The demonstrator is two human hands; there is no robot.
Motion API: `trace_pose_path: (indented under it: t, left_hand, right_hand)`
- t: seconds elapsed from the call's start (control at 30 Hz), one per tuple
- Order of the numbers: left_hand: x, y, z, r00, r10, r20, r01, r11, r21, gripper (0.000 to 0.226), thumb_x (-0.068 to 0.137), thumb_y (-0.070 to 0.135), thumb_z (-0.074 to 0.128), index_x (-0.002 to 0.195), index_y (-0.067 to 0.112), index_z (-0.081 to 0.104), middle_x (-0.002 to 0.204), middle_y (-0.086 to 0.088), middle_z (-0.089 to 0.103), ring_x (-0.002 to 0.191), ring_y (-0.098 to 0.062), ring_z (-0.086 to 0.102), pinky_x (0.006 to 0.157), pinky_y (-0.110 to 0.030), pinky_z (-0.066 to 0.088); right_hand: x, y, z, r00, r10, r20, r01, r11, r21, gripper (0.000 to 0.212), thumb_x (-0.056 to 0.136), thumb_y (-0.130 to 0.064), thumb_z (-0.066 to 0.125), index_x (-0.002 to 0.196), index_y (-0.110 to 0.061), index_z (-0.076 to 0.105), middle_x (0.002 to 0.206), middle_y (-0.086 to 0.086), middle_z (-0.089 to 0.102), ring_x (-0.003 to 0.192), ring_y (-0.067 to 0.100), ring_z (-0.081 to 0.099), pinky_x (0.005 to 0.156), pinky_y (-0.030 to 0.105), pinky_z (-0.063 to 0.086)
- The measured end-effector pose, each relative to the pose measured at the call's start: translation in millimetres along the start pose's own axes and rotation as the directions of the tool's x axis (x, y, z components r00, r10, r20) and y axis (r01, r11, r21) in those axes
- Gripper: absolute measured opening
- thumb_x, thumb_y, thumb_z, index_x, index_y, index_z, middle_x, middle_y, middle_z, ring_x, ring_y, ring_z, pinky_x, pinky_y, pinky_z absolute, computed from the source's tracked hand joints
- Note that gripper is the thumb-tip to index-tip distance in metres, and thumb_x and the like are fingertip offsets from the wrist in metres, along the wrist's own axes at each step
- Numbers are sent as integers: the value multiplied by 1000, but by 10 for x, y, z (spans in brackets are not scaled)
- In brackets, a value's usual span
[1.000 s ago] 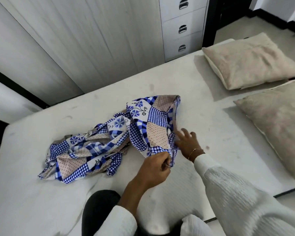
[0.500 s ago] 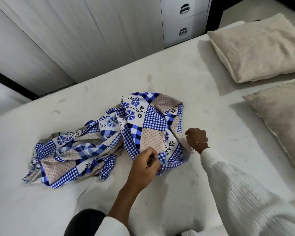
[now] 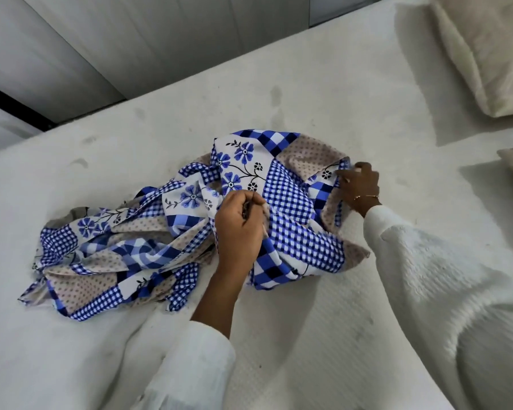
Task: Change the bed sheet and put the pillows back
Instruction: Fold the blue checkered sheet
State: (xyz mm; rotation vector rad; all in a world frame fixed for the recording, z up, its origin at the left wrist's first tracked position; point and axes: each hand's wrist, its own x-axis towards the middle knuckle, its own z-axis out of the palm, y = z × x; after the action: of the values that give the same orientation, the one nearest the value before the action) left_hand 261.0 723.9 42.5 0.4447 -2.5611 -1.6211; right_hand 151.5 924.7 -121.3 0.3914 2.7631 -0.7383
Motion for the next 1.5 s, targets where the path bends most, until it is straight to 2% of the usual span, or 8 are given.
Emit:
trace_pose_path:
  t: [0.2, 0.33, 0.47, 0.63, 0.87, 1.1, 1.33, 1.5]
  left_hand:
    - [73, -123, -91, 999, -24, -46, 20, 996, -87, 30, 87, -7, 47, 72, 17, 56, 75, -18, 58, 52, -9, 54, 49, -22, 47]
    - [17, -159, -273, 985, 26, -171, -48, 991, -125, 34, 87, -10, 46, 73, 19, 56, 78, -21, 58, 55, -9, 57, 53, -22, 50]
    - [29, -4, -502, 915, 137, -380, -181, 980, -83, 35, 86, -17, 43, 76, 14, 54, 78, -15, 56, 56, 0, 58, 53, -10, 47]
    - [175, 267, -1030, 770, 332, -545, -330, 938, 106, 20, 81, 11, 43, 71, 22, 57, 83, -5, 56, 68, -38, 60, 64, -54, 52]
    - [241, 1303, -1777, 540, 562, -627, -544, 801, 249, 24, 75, 5, 38, 76, 15, 60, 85, 20, 50, 78, -27, 59, 77, -48, 51]
    - [274, 2473, -2781, 300, 555, -776, -602, 741, 297, 31, 68, -9, 35, 74, -6, 66, 83, 18, 42, 77, 6, 51, 82, -5, 39]
    - [353, 3347, -2882, 306, 586, -750, -644, 708, 290, 29, 69, -14, 38, 75, -8, 66, 79, 19, 39, 69, 11, 51, 74, 0, 37]
    - [429, 3615, -2618, 313, 636, -705, -681, 668, 300, 36, 69, -11, 36, 78, -2, 69, 81, 21, 39, 74, -5, 49, 78, -11, 43]
  right_hand:
    - [294, -138, -17, 993, -83, 86, 99, 973, -207, 46, 92, -9, 46, 136, -23, 44, 153, 2, 19, 130, 38, 23, 96, 49, 37]
    - [417, -224, 1, 996, -79, 38, 82, 992, -98, 57, 88, -4, 50, 141, -7, 32, 145, 15, 28, 124, 41, 32, 91, 47, 39]
    - [336, -471, -229, 978, -118, -170, 151, 969, 195, 31, 84, 7, 47, 114, 13, 51, 120, 31, 44, 100, 41, 50, 82, 40, 37]
    - [186, -993, -976, 931, -230, -282, 296, 930, 217, 39, 90, 7, 39, 129, 9, 44, 115, 25, 45, 101, 39, 51, 84, 38, 38]
    - [-214, -1883, -2518, 854, -443, -274, 437, 895, -86, 65, 90, -2, 44, 148, -18, 19, 128, 24, 35, 110, 40, 46, 90, 42, 42]
    - [-689, -2075, -3898, 849, -417, -326, 303, 888, -346, 42, 90, -15, 47, 130, -25, 52, 128, 9, 55, 117, 29, 52, 93, 35, 44]
    - [-1097, -1538, -4081, 953, -224, -205, 95, 861, -500, 42, 88, -36, 56, 121, -11, 57, 125, 9, 58, 113, 26, 57, 91, 34, 47]
    - [-1314, -1000, -3531, 913, -399, 89, 391, 791, -471, 36, 92, -31, 53, 123, -13, 55, 121, 7, 59, 113, 22, 54, 89, 22, 39]
